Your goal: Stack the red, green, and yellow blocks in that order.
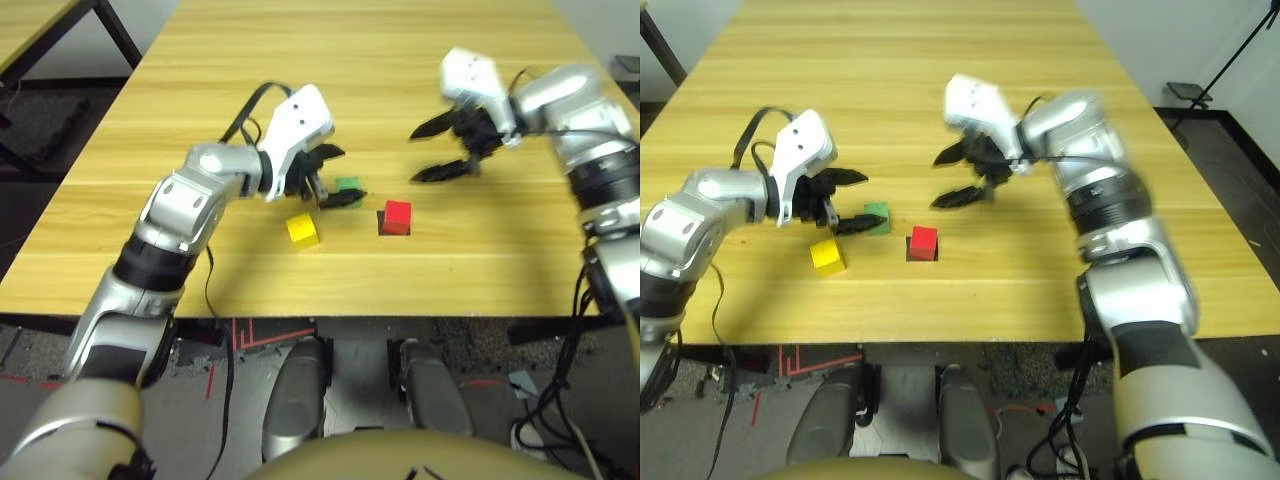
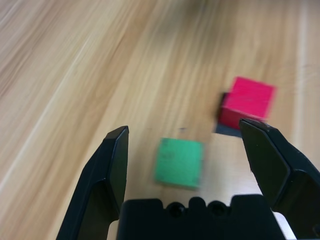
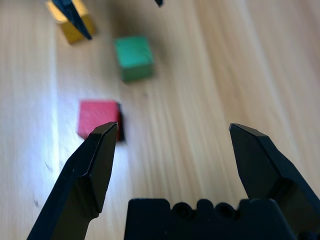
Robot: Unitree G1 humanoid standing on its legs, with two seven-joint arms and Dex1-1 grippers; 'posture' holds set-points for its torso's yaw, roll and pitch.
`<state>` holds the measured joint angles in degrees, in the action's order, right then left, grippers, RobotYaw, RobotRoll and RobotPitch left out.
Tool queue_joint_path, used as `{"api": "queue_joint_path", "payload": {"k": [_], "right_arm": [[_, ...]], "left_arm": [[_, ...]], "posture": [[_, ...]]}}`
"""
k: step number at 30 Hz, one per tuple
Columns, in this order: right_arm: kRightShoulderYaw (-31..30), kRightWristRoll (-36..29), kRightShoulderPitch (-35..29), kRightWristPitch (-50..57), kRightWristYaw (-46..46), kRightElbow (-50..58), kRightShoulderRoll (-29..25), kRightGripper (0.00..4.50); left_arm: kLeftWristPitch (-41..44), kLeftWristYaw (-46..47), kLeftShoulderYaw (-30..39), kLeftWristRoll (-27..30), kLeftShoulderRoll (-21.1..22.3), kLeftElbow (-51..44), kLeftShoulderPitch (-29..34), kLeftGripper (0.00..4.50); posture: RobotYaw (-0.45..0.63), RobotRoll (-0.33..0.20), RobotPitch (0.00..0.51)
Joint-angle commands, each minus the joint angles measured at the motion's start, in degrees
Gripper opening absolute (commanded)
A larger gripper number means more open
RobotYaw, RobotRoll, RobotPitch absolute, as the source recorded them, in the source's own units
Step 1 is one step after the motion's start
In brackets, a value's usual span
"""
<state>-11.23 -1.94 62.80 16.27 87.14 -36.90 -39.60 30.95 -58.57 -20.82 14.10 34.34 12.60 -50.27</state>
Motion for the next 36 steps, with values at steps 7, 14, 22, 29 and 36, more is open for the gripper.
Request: {"api": "queue_joint_path", "payload": {"k": [7,14,22,29,36], "right_arm": [[6.4,-6.4,-14.1,12.2,-6.1,17.4,-3.8,4.48],[8.2,-9.3,-18.1,17.7,-10.7,24.8,-4.6,4.48],[7.6,-10.5,-17.8,18.1,-13.1,24.5,-4.2,4.50],[6.9,-10.4,-16.6,16.5,-14.2,21.8,-3.5,4.50],[7.0,-10.7,-17.4,16.4,-14.8,21.7,-3.6,4.50]], "left_arm": [[-16.4,-11.5,-5.2,-11.3,-7.3,29.3,-8.5,4.50],[-22.0,-10.4,-3.7,-16.6,-10.9,41.2,-11.6,4.50],[-20.7,-9.8,-1.2,-18.4,-13.0,42.7,-13.1,2.88],[-11.1,-12.4,1.6,-16.1,-14.2,32.4,-14.0,2.01],[5.3,-16.6,0.6,-12.5,-13.8,9.5,-13.3,2.01]], "posture": [[0.13,-0.174,0.065],[0.10,-0.156,0.070],[0.13,-0.147,0.075],[0.16,-0.138,0.069],[0.16,-0.128,0.063]]}}
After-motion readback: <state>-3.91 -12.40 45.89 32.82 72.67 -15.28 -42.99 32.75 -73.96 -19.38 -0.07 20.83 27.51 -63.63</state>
